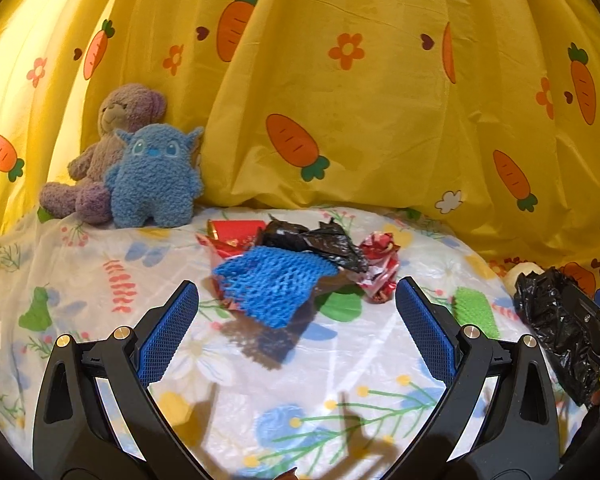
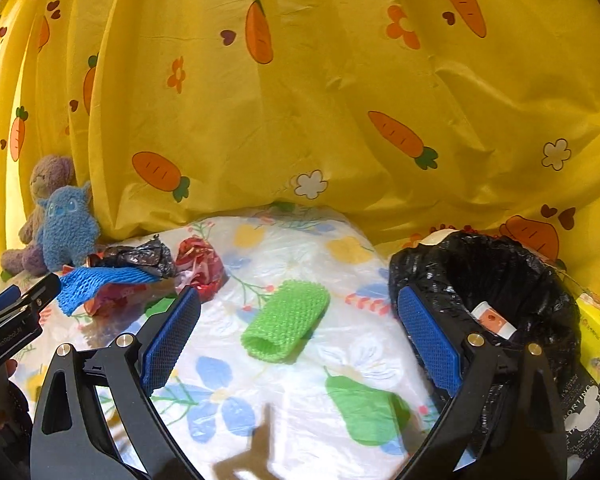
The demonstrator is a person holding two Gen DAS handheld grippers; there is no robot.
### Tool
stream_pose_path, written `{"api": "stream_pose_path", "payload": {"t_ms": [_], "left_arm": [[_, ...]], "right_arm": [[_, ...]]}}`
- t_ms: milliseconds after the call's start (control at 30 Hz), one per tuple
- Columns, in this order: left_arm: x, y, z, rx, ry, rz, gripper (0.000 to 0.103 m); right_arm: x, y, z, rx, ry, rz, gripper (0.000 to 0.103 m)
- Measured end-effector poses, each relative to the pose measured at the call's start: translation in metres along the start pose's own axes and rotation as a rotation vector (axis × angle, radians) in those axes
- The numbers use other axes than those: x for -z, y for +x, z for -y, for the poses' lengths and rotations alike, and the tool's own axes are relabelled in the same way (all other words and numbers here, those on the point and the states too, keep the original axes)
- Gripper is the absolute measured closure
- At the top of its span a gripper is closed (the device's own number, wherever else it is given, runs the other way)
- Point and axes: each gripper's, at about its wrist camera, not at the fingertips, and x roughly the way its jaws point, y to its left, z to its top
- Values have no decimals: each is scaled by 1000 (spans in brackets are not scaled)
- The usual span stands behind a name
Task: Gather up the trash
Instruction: 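Move both open tools back over the remaining items on the table, then grasp the blue mesh net with the right tool and lift it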
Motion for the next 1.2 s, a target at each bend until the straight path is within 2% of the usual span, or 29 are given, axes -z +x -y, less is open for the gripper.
{"api": "stream_pose_path", "payload": {"t_ms": [433, 600, 767, 900, 967, 1000, 1067, 1200], "left_arm": [[-8, 3, -94, -225, -91, 9, 6], [-9, 5, -111, -275, -93, 16, 6], [-8, 9, -120, -278, -102, 10, 6], [-6, 13, -120, -271, -97, 4, 6], [-5, 15, -120, -263, -98, 0, 6], [-5, 15, -119, -260, -98, -1, 6], [-4, 16, -118, -248, -97, -3, 6], [-4, 15, -115, -228, -89, 0, 6]], "right_arm": [[2, 55, -126, -236, -143, -120, 8], [3, 77, -166, -317, -177, -177, 8], [8, 103, -186, -355, -167, -246, 15], [13, 118, -194, -391, -158, -294, 34], [15, 121, -198, -417, -160, -309, 51], [16, 123, -200, -428, -165, -315, 56], [19, 123, -204, -448, -184, -321, 76], [20, 113, -197, -453, -197, -295, 95]]}}
